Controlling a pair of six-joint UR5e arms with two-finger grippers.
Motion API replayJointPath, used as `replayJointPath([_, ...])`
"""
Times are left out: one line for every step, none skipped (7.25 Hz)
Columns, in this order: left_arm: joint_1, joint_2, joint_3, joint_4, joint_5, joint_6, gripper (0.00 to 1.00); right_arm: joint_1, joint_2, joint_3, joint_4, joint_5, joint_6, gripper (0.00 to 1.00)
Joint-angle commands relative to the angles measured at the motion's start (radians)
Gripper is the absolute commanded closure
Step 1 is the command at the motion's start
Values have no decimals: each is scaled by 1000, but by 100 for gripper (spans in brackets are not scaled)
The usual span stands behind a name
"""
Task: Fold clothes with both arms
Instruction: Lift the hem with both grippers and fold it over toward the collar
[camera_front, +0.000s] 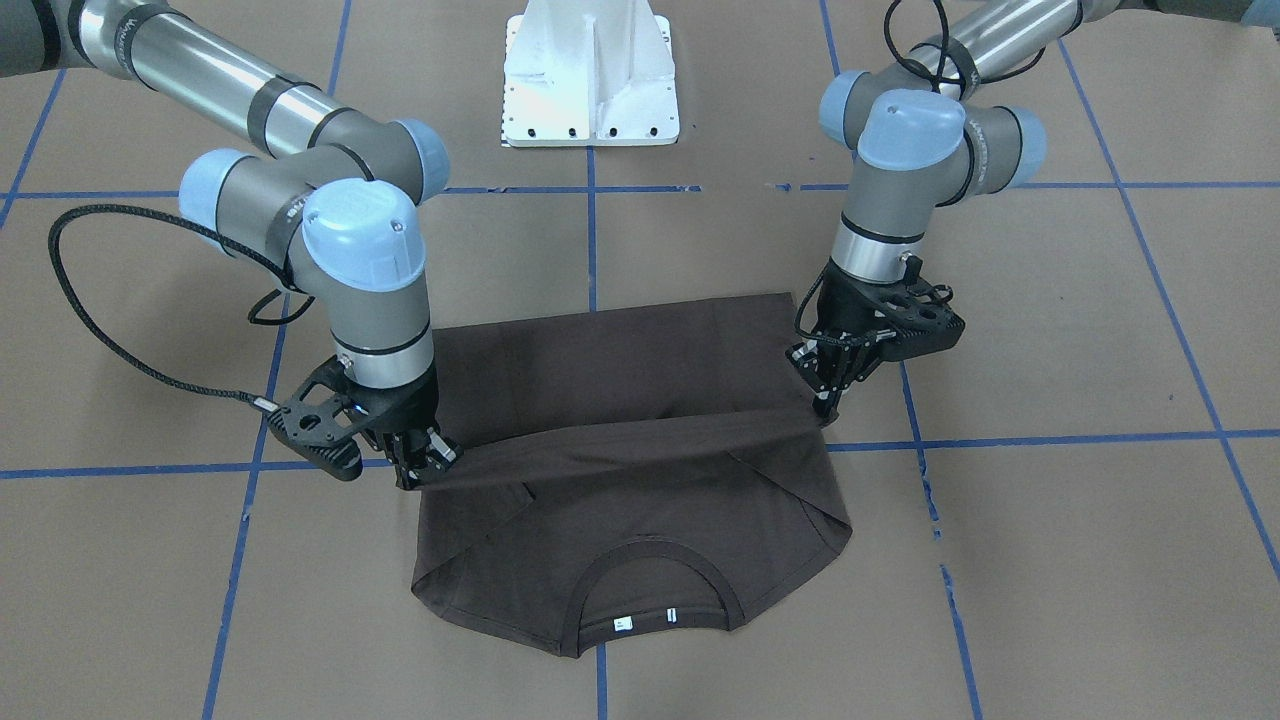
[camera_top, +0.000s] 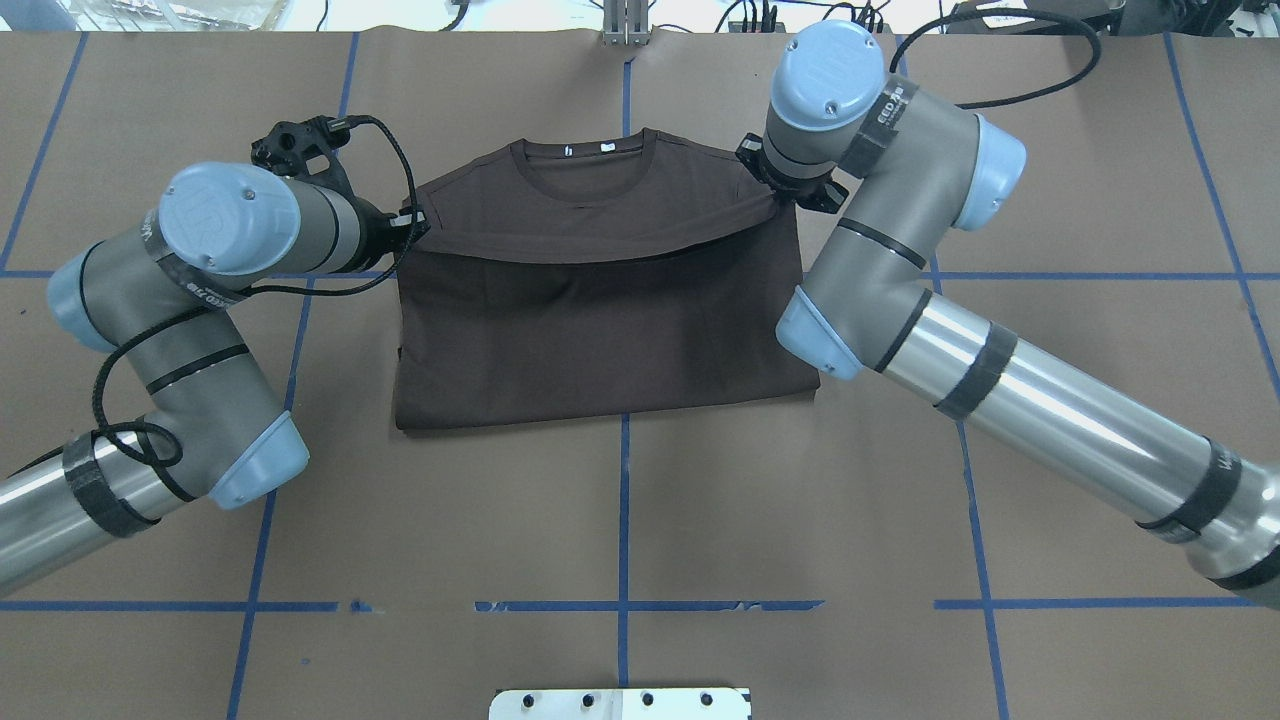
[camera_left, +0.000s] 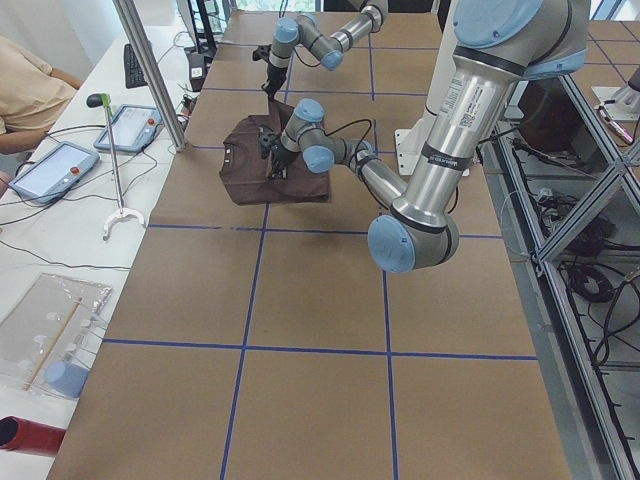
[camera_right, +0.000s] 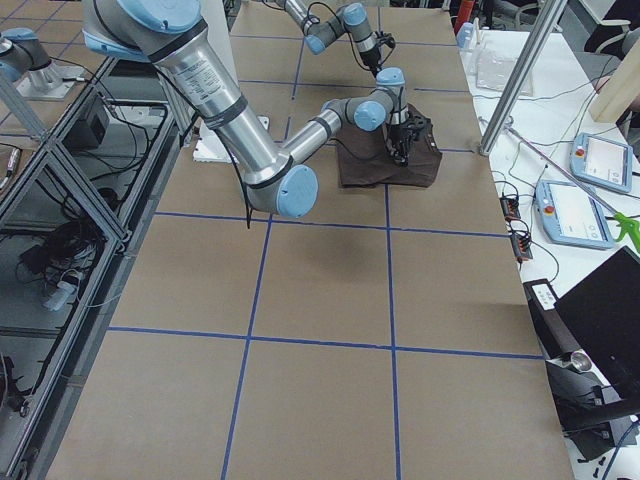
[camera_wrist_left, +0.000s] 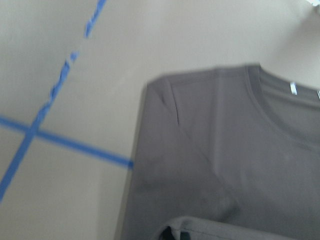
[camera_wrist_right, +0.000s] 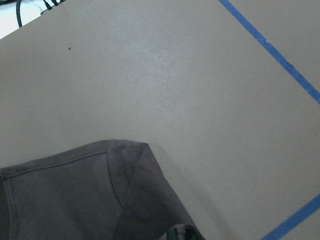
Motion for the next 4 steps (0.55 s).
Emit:
replayJointPath([-22,-19,91,-69,6,-1,100,4,31,-145,132,0,-6,100])
replayJointPath([-27,-37,143,-124,6,-1,100,4,32,-172,152,0,-6,100])
replayJointPath([-43,-63,183,-137,6,-1,100,4,32,-202,191,-1,-6,100])
replayJointPath([-43,-83,199,-137,5,-2,88,4,34,-213,205,-3,-4,69])
